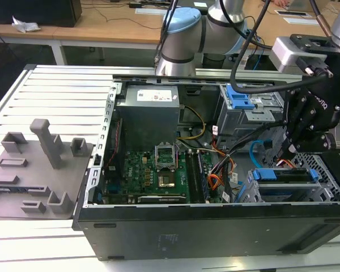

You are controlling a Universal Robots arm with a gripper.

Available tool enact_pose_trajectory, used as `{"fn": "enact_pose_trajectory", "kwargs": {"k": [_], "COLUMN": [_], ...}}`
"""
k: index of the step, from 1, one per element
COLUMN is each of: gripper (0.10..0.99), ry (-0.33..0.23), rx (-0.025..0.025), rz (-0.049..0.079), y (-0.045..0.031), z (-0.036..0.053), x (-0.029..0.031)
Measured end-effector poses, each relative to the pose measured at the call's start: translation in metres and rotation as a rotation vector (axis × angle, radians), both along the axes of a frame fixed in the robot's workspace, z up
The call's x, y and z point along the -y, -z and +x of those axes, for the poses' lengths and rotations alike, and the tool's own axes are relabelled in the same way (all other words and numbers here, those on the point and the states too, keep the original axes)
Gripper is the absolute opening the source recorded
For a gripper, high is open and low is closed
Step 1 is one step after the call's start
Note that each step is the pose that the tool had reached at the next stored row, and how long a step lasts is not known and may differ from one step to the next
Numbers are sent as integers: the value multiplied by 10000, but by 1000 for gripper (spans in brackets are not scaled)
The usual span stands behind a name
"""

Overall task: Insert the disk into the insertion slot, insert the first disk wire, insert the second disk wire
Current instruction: 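Insert the first disk wire, then insert the second disk wire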

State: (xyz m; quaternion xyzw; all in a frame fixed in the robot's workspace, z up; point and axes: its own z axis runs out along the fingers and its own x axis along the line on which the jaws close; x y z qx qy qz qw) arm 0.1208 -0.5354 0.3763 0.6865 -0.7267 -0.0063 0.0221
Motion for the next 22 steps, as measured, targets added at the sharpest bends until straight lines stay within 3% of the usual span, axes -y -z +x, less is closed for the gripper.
{"fn": "enact_pose_trajectory", "kwargs": {"k": [12, 15, 16, 17, 19, 21, 22], "gripper": [114, 298, 298, 361, 361, 361, 361], "ry": [2, 1, 1, -51, -1253, -1491, -1499], "rx": [0, 0, 0, 0, 0, 0, 0], "rz": [0, 0, 0, 0, 1, 2, 0], "y": [0, 0, 0, 0, 2, 3, 2], "z": [-4, -4, -5, -5, -5, -5, -5], "x": [0, 0, 0, 0, 0, -106, -189]}}
